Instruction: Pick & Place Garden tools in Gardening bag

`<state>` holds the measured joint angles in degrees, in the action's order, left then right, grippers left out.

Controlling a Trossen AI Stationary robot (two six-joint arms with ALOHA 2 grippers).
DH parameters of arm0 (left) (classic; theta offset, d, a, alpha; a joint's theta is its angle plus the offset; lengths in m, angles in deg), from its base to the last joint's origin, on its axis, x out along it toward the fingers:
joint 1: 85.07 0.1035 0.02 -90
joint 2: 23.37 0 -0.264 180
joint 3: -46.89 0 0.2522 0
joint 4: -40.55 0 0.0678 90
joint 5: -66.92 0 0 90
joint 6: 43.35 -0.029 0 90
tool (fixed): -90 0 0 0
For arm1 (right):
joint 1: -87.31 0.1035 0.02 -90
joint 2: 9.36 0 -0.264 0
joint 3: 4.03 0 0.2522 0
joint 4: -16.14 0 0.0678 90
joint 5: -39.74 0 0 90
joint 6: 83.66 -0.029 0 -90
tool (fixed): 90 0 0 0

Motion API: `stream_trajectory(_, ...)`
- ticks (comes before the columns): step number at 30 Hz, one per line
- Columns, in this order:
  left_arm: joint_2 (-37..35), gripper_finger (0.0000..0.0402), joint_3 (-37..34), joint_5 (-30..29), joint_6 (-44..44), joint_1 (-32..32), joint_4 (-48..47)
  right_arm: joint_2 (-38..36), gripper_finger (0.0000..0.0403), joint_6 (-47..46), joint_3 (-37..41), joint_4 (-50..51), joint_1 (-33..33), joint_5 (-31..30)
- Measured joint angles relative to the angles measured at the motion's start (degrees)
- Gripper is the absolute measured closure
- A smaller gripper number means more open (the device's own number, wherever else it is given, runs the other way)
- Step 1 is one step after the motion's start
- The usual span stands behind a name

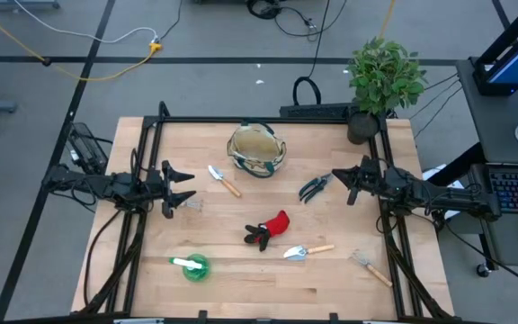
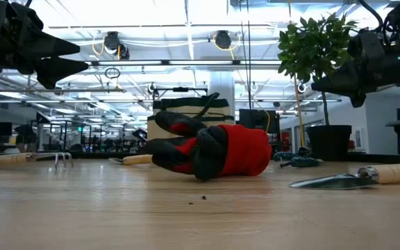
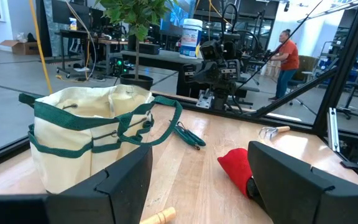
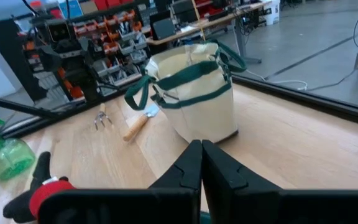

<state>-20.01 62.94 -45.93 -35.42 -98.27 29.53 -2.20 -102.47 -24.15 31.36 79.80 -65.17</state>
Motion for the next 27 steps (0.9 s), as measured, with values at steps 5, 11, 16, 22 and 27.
stream_trajectory(5,0.01,0.0133,0.0,-0.2,0.0,-0.01,0.02,0.0,0.0403,0.03,0.25,-3.1,0.0,-0.04)
stream_trajectory(11,0.0,0.0133,0.0,-4.75,-1.15,0.05,0.06,0.0,0.0403,-0.09,0.23,-3.61,0.0,-0.31)
stream_trajectory(16,0.0,0.0133,0.0,-6.14,-6.3,0.05,0.96,0.0,0.0403,-5.29,0.13,-3.8,0.0,-0.04)
stream_trajectory(22,0.0,0.0133,0.0,-6.09,-6.43,0.05,0.96,0.0,0.0403,-10.78,0.03,-4.24,0.0,-0.02)
stream_trajectory(27,0.02,0.0133,-0.02,-5.86,-2.69,0.05,1.37,0.0,0.0403,-14.71,-0.02,-4.26,0.0,-0.02)
